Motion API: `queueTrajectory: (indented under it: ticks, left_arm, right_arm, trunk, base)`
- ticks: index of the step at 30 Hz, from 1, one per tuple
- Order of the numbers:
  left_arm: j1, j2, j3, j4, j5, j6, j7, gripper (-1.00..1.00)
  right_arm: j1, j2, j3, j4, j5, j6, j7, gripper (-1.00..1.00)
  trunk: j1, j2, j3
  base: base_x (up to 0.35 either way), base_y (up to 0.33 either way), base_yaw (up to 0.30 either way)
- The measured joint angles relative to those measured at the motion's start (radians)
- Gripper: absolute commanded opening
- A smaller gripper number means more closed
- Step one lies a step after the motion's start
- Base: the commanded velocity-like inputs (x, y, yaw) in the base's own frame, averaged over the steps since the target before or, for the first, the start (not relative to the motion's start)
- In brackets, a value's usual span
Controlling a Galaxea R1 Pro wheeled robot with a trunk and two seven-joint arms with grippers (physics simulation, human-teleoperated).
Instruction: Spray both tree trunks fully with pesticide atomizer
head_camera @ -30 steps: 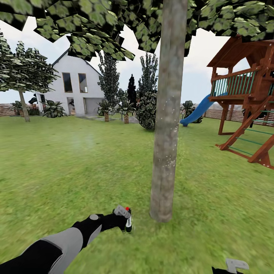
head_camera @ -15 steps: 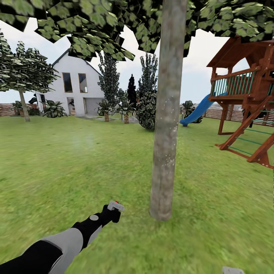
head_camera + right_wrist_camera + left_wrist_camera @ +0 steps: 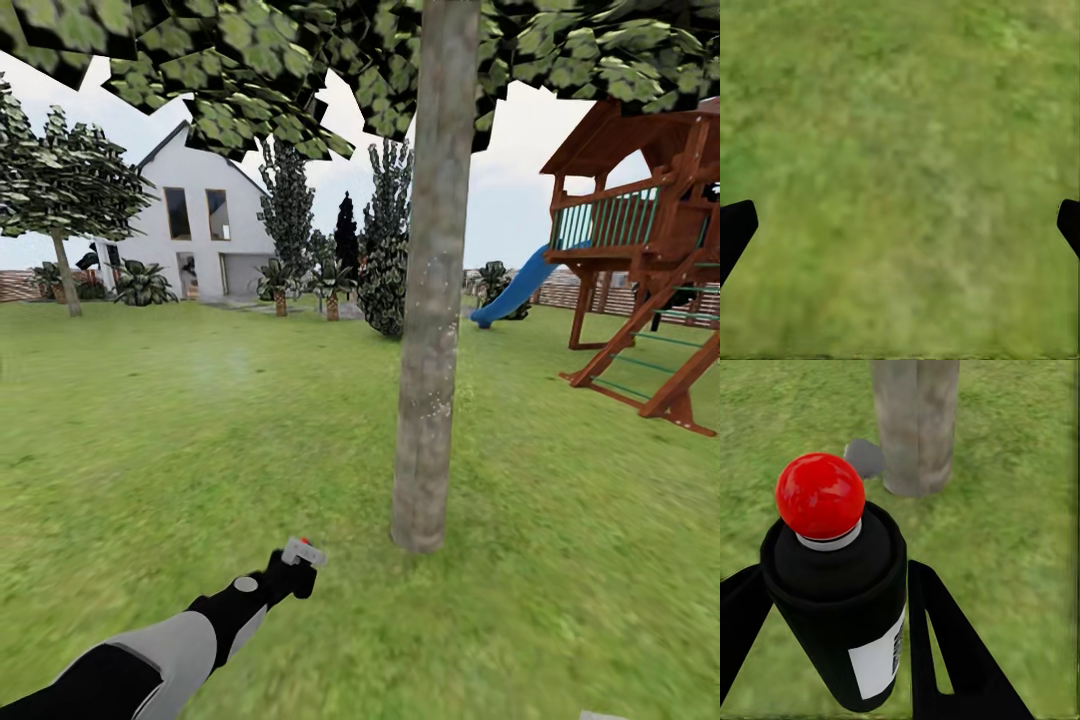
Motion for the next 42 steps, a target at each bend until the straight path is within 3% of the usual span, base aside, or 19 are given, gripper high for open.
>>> queueTrajectory:
  ticks: [4, 10, 15, 18, 20, 21, 24, 42]
  left_arm:
    - [0.0, 0.0, 0.0, 0.0, 0.0, 0.0, 0.0, -1.0]
    - [0.0, 0.0, -0.001, 0.0, 0.001, -0.001, 0.0, -1.0]
    - [0.0, 0.0, -0.001, 0.0, 0.001, -0.001, 0.0, -1.0]
    - [0.0, 0.0, -0.001, 0.0, 0.001, -0.001, 0.0, -1.0]
    - [0.0, 0.0, -0.001, -0.001, 0.001, -0.002, 0.0, -1.0]
    - [0.0, 0.0, -0.001, -0.001, 0.001, -0.002, 0.0, -1.0]
    - [0.0, 0.0, -0.001, -0.001, 0.001, -0.002, 0.0, -1.0]
    - [0.0, 0.0, 0.0, -0.002, 0.0, -0.002, 0.0, -1.0]
  right_arm:
    - [0.004, 0.001, -0.001, 0.007, 0.0, 0.001, 0.0, 1.0]
    - [0.135, 0.021, -0.001, 0.027, -0.001, 0.004, 0.0, 1.0]
    - [0.185, 0.022, -0.002, 0.028, -0.002, 0.004, -0.004, 1.0]
    - [0.188, 0.022, -0.002, 0.027, -0.002, 0.002, -0.007, 1.0]
    - [0.189, 0.021, -0.003, 0.027, -0.003, 0.002, -0.11, 1.0]
    - [0.19, 0.022, -0.004, 0.028, -0.003, 0.004, -0.2, 1.0]
    - [0.191, 0.028, -0.003, 0.029, -0.002, 0.006, -0.287, 1.0]
    - [0.192, 0.046, -0.003, 0.029, -0.005, 0.006, -0.308, 1.0]
  trunk:
    - [0.0, 0.0, -0.004]
    - [0.0, 0.0, -0.005]
    - [0.0, 0.0, -0.005]
    - [0.0, 0.0, -0.005]
    - [0.0, 0.0, -0.005]
    - [0.0, 0.0, -0.005]
    - [0.0, 0.0, -0.005]
    - [0.0, 0.0, -0.005]
  base:
    - [-0.192, 0.0, 0.0]
    - [-0.014, 0.0, 0.0]
    - [0.0, 0.0, 0.0]
    - [0.0, 0.0, 0.0]
    - [0.0, 0.0, 0.0]
    - [0.0, 0.0, 0.0]
    - [0.0, 0.0, 0.0]
    - [0.0, 0.0, 0.0]
